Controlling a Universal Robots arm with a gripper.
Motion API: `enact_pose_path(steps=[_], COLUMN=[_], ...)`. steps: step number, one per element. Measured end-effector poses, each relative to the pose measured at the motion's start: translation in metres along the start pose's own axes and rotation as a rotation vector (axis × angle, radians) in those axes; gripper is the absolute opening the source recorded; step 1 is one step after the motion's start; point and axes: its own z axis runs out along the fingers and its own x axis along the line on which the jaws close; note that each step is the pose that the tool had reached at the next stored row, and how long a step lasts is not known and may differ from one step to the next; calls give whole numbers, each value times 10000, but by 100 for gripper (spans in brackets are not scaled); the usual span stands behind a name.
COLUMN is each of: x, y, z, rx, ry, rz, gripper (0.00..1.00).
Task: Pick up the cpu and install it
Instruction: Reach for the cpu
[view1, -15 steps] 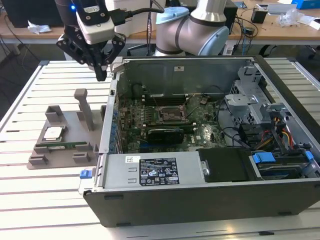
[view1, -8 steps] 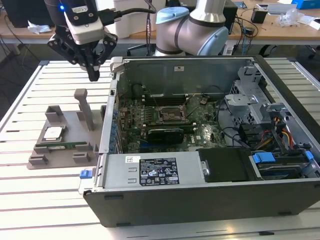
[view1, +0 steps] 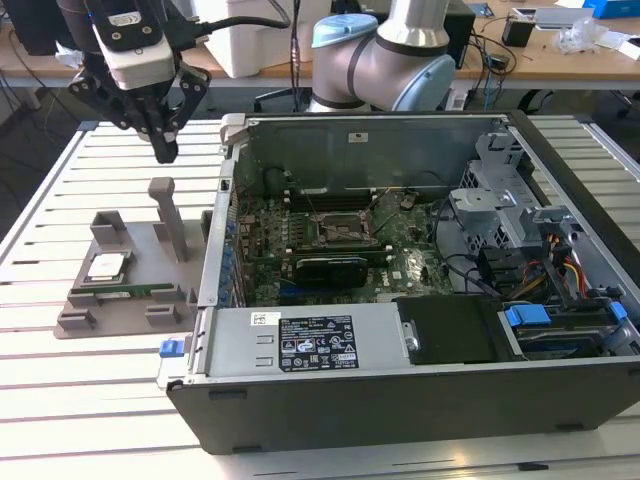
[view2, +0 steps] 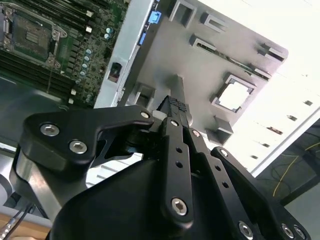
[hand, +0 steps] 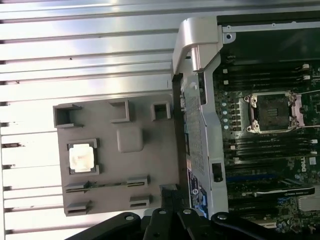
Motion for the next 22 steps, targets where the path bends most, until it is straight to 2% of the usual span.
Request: enact_pose_path(steps=[11,13,20,22], x=[194,269,397,457], y=[-14,-20,-29,-34], z=[-5,-7,-11,-12], rx=[0,0,1,0], ry=[0,0,1,1], rz=[0,0,1,0], gripper=[11,11,11,11])
